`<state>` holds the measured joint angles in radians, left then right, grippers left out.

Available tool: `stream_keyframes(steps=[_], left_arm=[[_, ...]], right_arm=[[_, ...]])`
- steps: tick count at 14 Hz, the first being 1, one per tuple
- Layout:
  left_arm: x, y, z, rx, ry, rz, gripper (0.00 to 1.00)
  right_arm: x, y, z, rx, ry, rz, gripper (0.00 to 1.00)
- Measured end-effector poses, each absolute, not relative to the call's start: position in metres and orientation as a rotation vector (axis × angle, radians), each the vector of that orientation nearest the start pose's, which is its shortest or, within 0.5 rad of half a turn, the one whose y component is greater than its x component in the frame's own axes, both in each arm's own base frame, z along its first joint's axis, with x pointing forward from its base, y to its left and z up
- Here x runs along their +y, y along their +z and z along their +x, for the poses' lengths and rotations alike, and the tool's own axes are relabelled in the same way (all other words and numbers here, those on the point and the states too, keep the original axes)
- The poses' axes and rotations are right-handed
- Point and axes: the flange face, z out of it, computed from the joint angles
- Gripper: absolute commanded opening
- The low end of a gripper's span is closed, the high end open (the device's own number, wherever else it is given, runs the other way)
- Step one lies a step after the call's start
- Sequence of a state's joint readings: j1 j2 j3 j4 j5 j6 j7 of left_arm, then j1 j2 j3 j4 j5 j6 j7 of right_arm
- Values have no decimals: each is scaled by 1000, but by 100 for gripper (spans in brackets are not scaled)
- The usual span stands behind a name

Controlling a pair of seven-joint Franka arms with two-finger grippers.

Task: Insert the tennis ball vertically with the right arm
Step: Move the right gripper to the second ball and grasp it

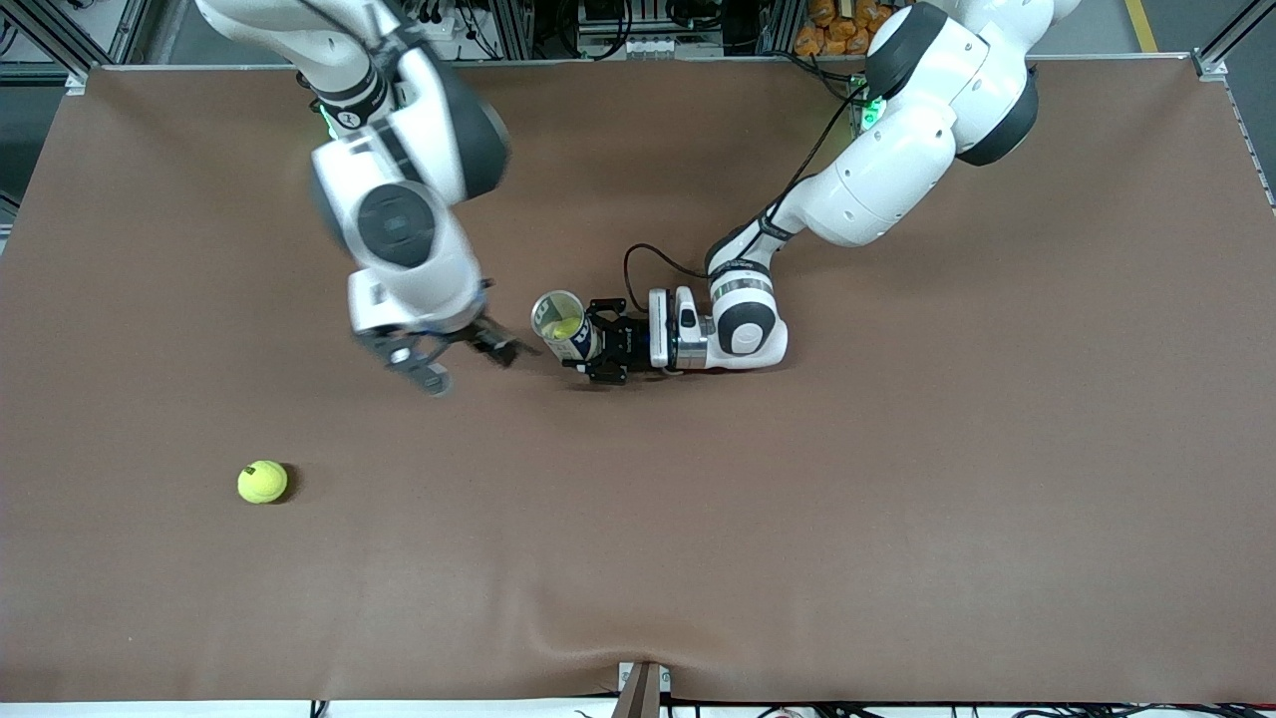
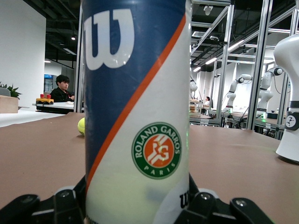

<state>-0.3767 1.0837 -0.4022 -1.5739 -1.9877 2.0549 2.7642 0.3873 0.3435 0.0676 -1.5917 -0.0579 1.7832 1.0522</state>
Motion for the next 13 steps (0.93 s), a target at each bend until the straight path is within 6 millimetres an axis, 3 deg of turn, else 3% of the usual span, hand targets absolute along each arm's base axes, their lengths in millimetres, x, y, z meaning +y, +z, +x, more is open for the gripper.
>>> stream_keyframes(steps=[3, 7, 9, 13], left_arm=[[-482, 62, 472, -1099, 1172, 1191, 76], [-480, 61, 472, -1107, 1168, 1183, 76], [-480, 61, 472, -1109, 1167, 1182, 76], [-480, 61, 472, -1109, 1167, 1181, 76]], right_arm=[[198, 422, 611, 904, 174, -3135, 100], [99, 398, 634, 772, 248, -3169, 100], [69, 382, 644, 678, 231, -3207, 100], [35, 335, 668, 442, 157, -3267, 100]])
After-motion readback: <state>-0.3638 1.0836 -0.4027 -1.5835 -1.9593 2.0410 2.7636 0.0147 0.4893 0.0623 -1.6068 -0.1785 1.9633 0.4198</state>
